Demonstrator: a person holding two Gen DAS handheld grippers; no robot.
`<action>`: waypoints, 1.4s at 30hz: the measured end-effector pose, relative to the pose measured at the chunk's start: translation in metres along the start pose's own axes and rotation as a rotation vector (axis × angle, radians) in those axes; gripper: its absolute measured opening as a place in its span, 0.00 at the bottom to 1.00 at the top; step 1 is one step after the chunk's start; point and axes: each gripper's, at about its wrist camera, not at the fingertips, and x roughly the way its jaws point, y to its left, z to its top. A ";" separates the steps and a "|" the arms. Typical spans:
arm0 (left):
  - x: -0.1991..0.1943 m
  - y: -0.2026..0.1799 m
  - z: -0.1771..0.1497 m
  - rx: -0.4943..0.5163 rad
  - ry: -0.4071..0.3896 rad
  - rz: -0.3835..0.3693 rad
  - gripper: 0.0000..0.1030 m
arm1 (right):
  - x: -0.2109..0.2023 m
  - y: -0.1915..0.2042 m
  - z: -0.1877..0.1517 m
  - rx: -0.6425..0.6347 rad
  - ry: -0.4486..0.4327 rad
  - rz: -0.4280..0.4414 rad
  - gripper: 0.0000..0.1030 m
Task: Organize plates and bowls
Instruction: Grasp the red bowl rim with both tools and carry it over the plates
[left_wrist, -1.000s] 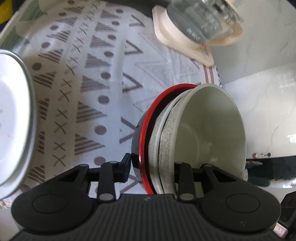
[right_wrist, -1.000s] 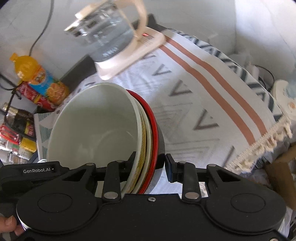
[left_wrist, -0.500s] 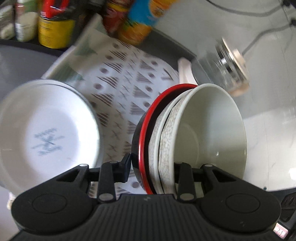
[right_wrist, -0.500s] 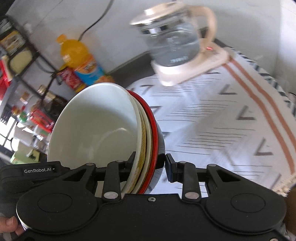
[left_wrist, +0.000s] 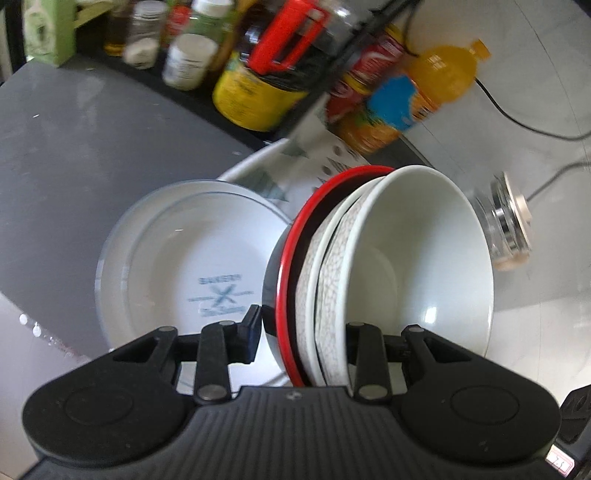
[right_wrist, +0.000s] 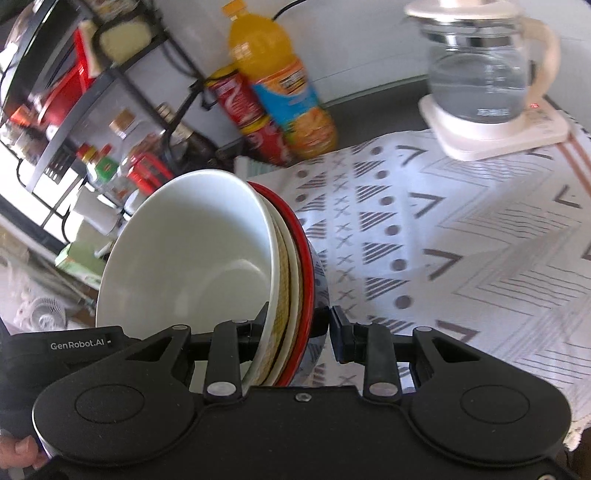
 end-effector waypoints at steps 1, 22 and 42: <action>-0.002 0.006 0.000 -0.014 -0.003 0.004 0.31 | 0.003 0.005 -0.001 -0.009 0.009 0.003 0.29; 0.005 0.064 0.016 -0.127 0.002 0.064 0.31 | 0.053 0.041 -0.013 -0.055 0.141 0.017 0.29; 0.026 0.077 0.023 -0.126 0.051 0.080 0.31 | 0.073 0.034 -0.020 -0.033 0.190 -0.014 0.29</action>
